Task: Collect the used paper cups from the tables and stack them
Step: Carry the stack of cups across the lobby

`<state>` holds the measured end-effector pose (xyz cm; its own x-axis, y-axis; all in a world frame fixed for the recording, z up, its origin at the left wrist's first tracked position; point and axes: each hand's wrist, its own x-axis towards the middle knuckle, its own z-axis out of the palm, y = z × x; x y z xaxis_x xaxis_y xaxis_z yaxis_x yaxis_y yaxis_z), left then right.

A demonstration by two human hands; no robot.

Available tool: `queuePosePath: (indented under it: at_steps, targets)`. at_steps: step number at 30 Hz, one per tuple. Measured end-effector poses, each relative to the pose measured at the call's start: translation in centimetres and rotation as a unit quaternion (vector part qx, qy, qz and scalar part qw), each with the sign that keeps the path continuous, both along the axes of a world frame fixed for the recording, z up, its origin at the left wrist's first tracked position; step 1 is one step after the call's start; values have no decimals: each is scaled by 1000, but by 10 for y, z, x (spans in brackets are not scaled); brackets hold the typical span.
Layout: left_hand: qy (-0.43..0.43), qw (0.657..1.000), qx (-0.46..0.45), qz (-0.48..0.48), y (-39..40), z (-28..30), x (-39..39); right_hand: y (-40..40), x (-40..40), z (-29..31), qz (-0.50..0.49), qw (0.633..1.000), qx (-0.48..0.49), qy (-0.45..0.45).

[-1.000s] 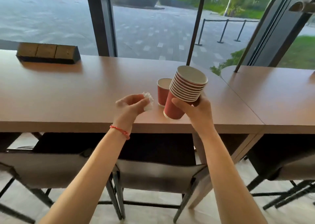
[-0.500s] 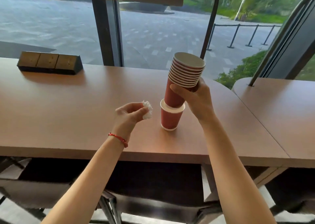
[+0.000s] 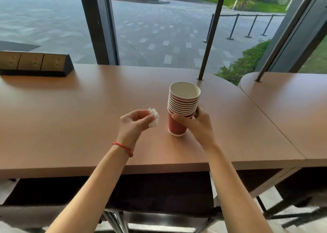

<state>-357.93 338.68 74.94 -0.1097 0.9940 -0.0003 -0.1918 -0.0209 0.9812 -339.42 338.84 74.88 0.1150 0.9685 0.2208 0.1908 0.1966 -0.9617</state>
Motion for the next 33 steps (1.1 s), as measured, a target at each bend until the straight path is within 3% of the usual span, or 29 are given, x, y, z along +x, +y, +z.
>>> queuePosePath:
  at_steps: [8,16,24,33]
  targets:
    - [4,1000,0,-29,1,-2,1,-4,-7,-8,-27,999,4,-21]
    - [-21,996,14,-91,0,5,20,-34,15,0,-87,996,10,22]
    - [2,975,26,-221,-20,3,90,-106,64,1,-222,975,14,15]
    - [68,930,49,-358,-89,-3,199,-232,135,-11,-386,922,33,15]
